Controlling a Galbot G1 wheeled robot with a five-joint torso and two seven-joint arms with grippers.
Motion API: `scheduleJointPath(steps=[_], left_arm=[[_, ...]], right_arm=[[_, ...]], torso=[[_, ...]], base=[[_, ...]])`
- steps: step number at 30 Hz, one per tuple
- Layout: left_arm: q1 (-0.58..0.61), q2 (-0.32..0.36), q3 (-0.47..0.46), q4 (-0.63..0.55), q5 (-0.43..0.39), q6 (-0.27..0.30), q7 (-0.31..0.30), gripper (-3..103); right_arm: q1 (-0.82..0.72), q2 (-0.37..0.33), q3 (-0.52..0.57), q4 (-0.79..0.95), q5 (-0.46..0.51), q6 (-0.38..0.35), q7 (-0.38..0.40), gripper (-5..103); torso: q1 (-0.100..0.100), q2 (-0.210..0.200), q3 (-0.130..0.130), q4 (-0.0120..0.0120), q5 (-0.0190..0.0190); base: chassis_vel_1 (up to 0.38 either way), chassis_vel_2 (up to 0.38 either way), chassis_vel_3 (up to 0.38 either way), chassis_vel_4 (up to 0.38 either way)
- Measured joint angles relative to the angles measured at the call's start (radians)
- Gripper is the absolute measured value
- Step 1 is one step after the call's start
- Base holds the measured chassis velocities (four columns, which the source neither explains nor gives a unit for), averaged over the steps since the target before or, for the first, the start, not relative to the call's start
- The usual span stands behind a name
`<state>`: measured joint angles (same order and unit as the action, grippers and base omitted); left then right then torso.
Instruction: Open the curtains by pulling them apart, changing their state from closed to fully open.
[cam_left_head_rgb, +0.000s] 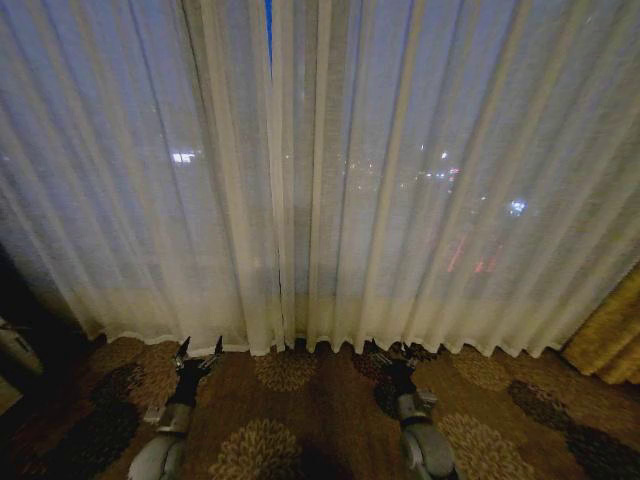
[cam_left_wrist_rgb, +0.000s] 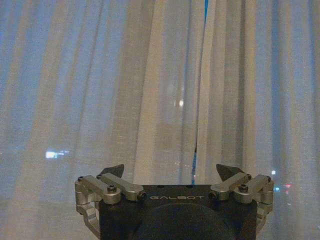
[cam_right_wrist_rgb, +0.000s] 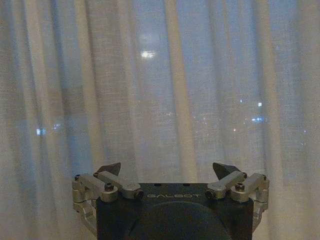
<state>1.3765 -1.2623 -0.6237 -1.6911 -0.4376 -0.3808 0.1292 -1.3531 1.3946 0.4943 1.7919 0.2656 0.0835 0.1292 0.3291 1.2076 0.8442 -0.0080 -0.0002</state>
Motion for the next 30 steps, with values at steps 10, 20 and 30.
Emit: scheduleJointPath(steps=[10, 20, 30], left_arm=[[0.000, 0.000, 0.000, 0.000, 0.000, 0.000, 0.000, 100], [0.000, 0.000, 0.000, 0.000, 0.000, 0.000, 0.000, 100], [0.000, 0.000, 0.000, 0.000, 0.000, 0.000, 0.000, 100]], right_arm=[[-0.002, 0.010, -0.012, 0.003, -0.003, 0.003, -0.013, 100], [-0.001, 0.017, -0.017, 0.000, -0.004, 0.015, -0.026, 100], [0.006, 0.023, -0.017, -0.011, 0.003, 0.051, -0.049, 100]], torso=[[0.000, 0.000, 0.000, 0.0000, 0.0000], [0.000, 0.000, 0.000, 0.0000, -0.0002], [0.002, -0.001, 0.001, -0.0002, -0.0002]], base=[[-0.275, 0.287, 0.256, -0.288], [-0.362, 0.346, 0.370, -0.359], [-0.228, 0.226, 0.199, -0.228]])
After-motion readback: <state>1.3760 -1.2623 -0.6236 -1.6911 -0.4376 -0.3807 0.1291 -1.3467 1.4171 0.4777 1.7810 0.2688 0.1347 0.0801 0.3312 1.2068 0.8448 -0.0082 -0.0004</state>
